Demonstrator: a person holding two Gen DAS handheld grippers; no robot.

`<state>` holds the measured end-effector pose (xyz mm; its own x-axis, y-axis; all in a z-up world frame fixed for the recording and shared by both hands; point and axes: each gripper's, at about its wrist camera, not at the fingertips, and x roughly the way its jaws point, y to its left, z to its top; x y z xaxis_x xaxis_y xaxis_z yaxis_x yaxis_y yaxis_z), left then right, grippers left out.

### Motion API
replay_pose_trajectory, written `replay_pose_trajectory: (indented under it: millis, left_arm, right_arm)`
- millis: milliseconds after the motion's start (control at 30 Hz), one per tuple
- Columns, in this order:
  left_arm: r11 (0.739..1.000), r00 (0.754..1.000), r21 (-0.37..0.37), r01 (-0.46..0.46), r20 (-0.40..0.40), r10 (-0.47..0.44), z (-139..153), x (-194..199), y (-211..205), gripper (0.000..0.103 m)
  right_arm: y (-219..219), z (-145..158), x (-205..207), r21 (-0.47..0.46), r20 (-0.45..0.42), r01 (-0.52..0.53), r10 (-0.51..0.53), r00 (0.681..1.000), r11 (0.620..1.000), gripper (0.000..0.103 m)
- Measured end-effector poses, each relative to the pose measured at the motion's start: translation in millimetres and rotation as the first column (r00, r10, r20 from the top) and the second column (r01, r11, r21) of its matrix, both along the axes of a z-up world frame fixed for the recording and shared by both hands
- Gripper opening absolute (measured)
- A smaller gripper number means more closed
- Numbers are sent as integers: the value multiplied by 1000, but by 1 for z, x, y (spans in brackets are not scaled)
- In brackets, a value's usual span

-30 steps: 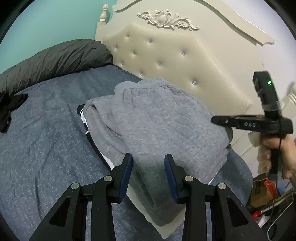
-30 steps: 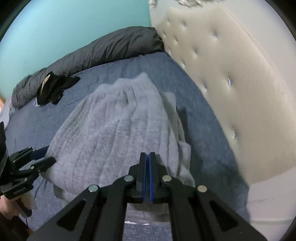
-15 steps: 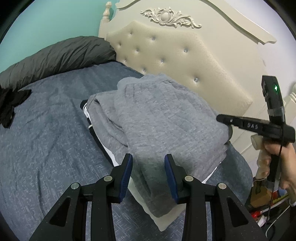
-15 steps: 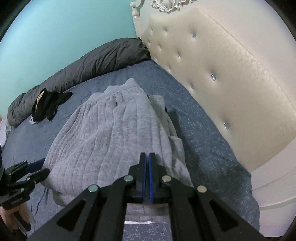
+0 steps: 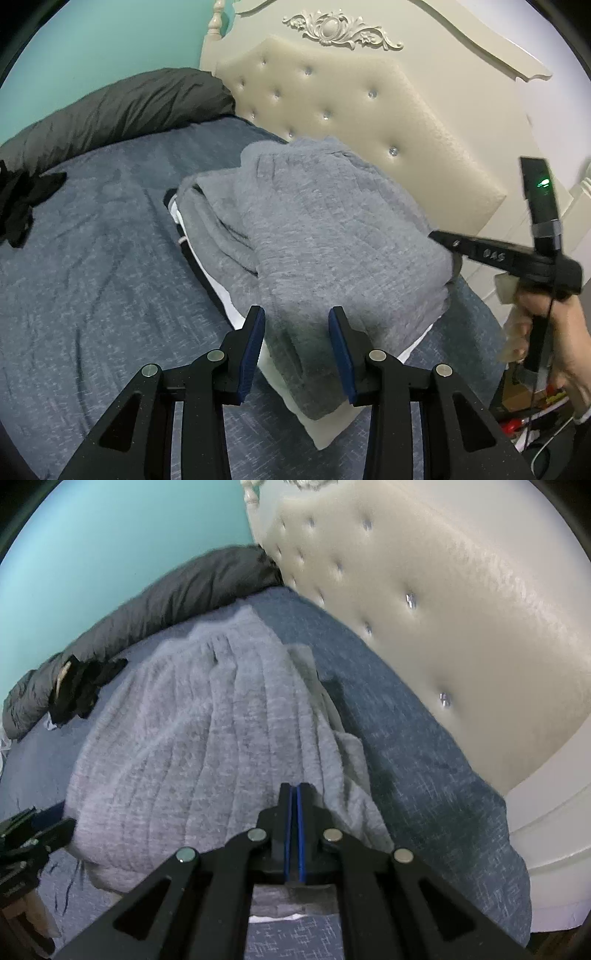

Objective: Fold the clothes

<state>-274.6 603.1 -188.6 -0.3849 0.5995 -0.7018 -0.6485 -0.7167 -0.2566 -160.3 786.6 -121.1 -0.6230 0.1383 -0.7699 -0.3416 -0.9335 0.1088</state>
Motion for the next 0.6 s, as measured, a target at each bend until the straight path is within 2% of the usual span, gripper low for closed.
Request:
replay_pose_trajectory:
  millis: [133,267,533,600]
  left_arm:
    - [999,999,38,-37,24,36,6,0,-15,39]
    - [997,998,56,-59,28,58,14,6,-28,39]
    - [995,997,75,-70,15,69,39,29,-55,39]
    - [995,998,78,-69,6,69,47,36,-61,40]
  right_arm:
    - [-17,17,9,31,-58,-10,12,998,999,0]
    - [-30,26,14,36,-59,-46,48,997,998,0]
    - [-53,42,43,13,-102,-21,22,995,1000,1]
    - [-60,47,51,12,-115,-14,15,993,1000,4]
